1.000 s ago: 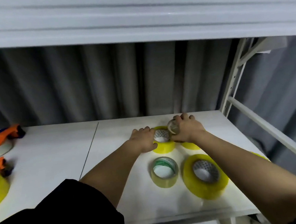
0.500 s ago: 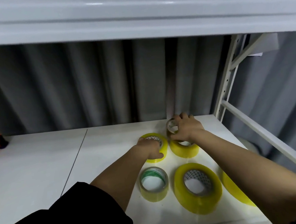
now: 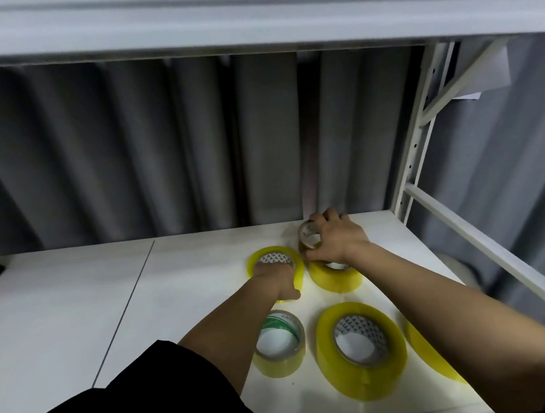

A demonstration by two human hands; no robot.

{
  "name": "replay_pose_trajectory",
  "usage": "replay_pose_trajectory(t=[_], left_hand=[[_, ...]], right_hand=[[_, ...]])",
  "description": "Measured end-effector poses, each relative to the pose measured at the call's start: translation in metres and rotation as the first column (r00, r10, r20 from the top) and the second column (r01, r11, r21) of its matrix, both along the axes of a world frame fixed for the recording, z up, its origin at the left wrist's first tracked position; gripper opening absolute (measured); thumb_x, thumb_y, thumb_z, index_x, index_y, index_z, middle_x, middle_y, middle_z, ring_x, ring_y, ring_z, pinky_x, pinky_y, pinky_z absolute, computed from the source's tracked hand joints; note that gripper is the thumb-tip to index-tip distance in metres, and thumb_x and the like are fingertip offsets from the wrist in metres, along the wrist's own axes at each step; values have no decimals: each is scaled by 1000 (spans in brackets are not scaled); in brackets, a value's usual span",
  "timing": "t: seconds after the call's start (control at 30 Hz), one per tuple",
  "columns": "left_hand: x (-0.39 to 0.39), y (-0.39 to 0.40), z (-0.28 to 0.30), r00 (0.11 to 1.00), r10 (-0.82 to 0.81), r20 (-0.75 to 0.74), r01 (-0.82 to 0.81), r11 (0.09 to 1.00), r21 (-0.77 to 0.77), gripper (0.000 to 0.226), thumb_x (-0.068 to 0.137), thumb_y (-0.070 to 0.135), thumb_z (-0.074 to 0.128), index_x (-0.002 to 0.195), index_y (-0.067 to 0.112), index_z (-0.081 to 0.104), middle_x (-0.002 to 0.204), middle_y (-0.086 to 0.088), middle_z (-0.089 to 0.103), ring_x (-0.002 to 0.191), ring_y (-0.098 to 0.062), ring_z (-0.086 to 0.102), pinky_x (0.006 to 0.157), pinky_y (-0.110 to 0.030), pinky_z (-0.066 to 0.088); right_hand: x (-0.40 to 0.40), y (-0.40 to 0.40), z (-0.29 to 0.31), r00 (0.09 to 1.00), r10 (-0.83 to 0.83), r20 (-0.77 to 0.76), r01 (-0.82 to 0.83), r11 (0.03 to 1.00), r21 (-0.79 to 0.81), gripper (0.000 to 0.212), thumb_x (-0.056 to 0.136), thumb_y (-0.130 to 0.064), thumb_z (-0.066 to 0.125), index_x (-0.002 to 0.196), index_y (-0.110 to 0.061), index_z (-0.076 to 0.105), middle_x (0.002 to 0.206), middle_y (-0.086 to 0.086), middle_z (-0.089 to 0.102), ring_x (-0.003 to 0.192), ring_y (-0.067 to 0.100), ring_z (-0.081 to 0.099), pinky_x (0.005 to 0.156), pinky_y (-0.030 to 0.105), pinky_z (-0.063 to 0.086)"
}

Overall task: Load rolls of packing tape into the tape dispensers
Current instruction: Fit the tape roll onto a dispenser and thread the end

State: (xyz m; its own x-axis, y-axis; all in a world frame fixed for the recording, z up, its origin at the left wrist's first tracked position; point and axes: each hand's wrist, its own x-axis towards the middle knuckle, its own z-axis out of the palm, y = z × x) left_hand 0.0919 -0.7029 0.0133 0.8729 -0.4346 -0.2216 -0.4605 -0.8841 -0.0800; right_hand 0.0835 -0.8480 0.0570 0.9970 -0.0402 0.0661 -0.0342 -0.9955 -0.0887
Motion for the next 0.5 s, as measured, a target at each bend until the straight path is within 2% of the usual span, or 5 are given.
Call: replay_pose_trajectory(t=[0.2,0.27,0.37,0.5], left_hand=[[3,-5,-9,998,54,30,-54,998,-14,50,97,33,46,141,10,39,148,-11,38,136,-31,36,106,-40,35],[5,-3,-9,995,102,24,-99,990,-105,55,97,32,44,145,9,32,151,-12,34,138,-32,32,110,-40,31],[11,6,-3,984,173,-51,-180,929,-322,65,98,36,44,151,8,17,156,-12,25,142,-30,27,114,-37,27],[15,25,10,965,225,-131,-260,810,-526,66,98,35,47,149,4,20,156,-13,23,142,-29,26,113,-34,27]], right_hand=[[0,-2,0,1000,-4,15,3,1000,19,82,75,-59,63,142,-23,32,140,9,36,126,33,39,95,40,45],[-1,-4,2,1000,-12,22,11,999,45,83,75,-58,64,142,-24,31,140,8,36,126,32,40,97,39,44],[-3,-7,5,999,-35,41,32,996,78,83,75,-56,65,143,-24,31,140,8,36,125,33,40,98,39,43],[-4,-7,10,997,-61,38,55,991,123,84,76,-57,64,144,-23,29,141,8,35,127,34,39,99,39,41]])
